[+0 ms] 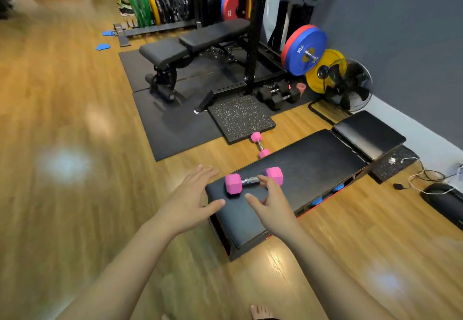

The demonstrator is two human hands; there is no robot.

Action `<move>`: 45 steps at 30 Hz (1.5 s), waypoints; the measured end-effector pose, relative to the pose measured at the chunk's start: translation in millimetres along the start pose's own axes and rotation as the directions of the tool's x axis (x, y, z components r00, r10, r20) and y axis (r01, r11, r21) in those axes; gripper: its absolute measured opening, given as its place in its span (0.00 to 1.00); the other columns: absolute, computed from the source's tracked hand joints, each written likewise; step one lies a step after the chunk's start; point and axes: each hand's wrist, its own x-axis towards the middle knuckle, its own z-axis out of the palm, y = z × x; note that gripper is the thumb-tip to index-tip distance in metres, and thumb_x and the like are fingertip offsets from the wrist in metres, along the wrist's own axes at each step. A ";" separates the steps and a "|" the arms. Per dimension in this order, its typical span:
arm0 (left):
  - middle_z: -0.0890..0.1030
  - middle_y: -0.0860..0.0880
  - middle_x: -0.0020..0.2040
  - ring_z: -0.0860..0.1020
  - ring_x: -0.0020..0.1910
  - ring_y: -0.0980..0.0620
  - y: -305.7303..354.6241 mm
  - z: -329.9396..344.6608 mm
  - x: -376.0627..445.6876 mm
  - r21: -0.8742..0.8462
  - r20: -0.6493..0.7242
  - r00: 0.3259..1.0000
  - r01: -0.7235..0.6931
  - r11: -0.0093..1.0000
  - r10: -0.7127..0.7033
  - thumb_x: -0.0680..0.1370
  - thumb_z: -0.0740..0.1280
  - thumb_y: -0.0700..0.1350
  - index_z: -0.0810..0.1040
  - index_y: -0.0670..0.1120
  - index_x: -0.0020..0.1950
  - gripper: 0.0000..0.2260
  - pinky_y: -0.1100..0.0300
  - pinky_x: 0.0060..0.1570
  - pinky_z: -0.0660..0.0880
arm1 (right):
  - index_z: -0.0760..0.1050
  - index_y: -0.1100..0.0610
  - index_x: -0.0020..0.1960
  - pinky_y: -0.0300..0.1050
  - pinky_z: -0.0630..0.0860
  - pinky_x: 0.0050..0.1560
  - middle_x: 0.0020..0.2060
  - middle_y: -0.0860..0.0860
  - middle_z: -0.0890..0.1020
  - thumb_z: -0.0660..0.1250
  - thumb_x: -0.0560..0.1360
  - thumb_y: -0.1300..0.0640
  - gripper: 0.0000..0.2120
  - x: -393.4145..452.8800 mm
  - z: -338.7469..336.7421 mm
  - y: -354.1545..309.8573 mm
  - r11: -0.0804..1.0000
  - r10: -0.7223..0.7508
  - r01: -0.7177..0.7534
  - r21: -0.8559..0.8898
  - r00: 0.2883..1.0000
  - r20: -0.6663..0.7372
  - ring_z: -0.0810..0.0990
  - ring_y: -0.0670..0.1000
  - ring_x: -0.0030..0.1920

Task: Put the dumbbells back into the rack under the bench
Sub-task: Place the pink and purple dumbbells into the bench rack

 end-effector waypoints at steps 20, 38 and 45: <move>0.63 0.64 0.76 0.50 0.77 0.67 -135.0 -77.3 66.9 -0.027 0.223 0.935 -0.279 0.960 0.278 0.73 0.61 0.68 0.61 0.61 0.76 0.32 0.64 0.71 0.58 | 0.62 0.45 0.69 0.28 0.69 0.41 0.62 0.40 0.68 0.67 0.77 0.46 0.24 23.7 135.7 -53.1 0.937 0.326 -0.252 0.242 0.881 -0.344 0.76 0.36 0.45; 0.64 0.55 0.77 0.55 0.79 0.57 -173.2 -114.2 274.1 -0.057 0.425 0.796 -0.452 0.890 0.431 0.78 0.68 0.56 0.64 0.53 0.77 0.29 0.65 0.74 0.53 | 0.65 0.50 0.65 0.44 0.71 0.60 0.58 0.50 0.68 0.67 0.79 0.56 0.18 188.8 150.2 -80.3 0.904 0.416 -0.307 0.299 0.796 -0.441 0.76 0.49 0.51; 0.62 0.57 0.78 0.53 0.78 0.60 -171.4 -101.7 355.8 -0.114 0.559 0.653 -0.550 0.827 0.511 0.79 0.68 0.56 0.63 0.55 0.77 0.28 0.63 0.73 0.55 | 0.69 0.52 0.66 0.44 0.71 0.58 0.60 0.47 0.69 0.67 0.78 0.52 0.18 239.0 157.8 -85.3 0.851 0.523 -0.385 0.358 0.683 -0.510 0.75 0.48 0.53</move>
